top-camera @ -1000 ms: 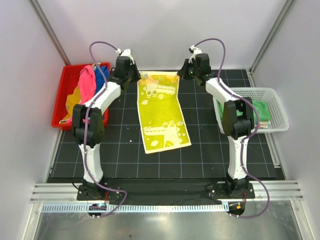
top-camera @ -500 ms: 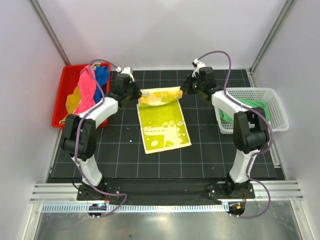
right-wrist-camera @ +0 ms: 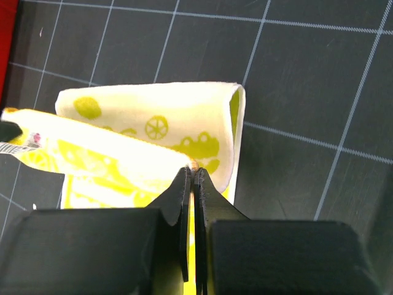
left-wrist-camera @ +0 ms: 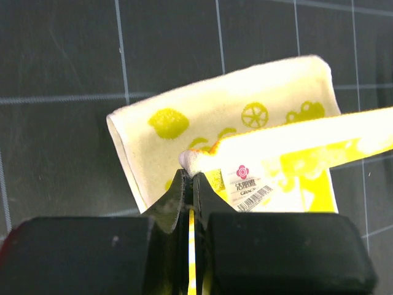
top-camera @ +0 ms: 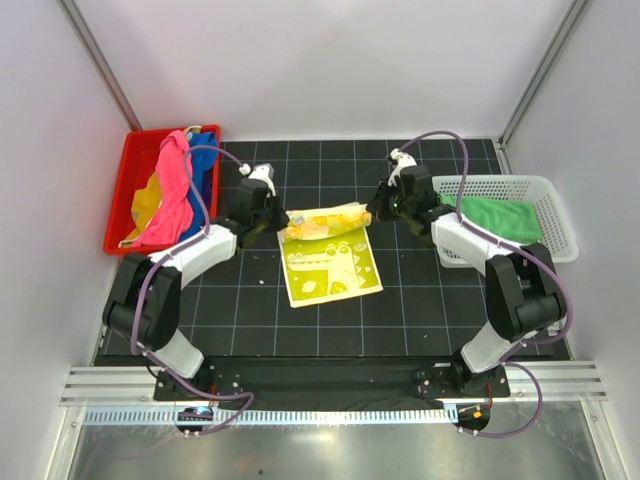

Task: Fold and stack the towels
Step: Fold the towel

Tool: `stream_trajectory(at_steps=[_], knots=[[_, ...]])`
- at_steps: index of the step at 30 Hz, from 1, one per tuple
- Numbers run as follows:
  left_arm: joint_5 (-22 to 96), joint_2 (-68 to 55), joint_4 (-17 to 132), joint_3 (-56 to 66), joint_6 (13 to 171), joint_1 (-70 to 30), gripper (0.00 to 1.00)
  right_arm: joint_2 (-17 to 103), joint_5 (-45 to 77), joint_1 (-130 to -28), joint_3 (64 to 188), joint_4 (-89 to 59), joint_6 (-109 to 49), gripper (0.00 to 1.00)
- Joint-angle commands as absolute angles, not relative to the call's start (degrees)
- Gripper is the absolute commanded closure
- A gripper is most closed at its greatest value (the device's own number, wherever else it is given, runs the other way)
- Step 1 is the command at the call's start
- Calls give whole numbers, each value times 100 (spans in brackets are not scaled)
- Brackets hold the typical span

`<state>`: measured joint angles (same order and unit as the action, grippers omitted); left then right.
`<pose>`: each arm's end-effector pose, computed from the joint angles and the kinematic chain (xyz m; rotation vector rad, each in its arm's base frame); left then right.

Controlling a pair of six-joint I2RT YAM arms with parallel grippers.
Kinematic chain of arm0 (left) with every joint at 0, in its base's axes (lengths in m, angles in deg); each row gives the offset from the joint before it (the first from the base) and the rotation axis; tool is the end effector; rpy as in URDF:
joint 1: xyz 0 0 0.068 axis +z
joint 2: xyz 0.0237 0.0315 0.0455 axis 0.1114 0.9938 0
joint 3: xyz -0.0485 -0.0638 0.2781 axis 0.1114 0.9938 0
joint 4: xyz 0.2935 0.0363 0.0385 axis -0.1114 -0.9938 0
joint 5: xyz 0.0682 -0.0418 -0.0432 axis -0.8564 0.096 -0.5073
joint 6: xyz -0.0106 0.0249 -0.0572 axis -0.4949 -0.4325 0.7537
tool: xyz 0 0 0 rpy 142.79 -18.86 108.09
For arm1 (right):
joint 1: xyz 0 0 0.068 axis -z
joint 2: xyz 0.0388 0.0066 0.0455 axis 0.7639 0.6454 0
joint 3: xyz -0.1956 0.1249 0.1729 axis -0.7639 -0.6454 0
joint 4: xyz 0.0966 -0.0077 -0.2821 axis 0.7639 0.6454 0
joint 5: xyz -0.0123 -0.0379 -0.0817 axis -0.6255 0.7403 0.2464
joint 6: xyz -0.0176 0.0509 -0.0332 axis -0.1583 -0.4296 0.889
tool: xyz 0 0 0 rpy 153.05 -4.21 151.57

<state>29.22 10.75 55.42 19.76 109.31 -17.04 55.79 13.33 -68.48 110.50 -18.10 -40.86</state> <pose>0.3667 -0.1592 0.2119 -0.1122 2.2209 -0.5224 0.3875 0.1401 0.2231 -0.1292 2.1579 0.5580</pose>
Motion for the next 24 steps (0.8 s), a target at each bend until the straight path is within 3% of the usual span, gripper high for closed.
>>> stream_trajectory(at_steps=[1, 24], knots=[[2655, 629, 5767, 2210, 10915, -1812, 100, 5020, 1678, -6949, 10857, -2076, -4074, 99], [2347, -162, 5723, 3274, 10898, -2489, 100, 3982, 2215, -7476, 9635, -1979, -4136, 99]])
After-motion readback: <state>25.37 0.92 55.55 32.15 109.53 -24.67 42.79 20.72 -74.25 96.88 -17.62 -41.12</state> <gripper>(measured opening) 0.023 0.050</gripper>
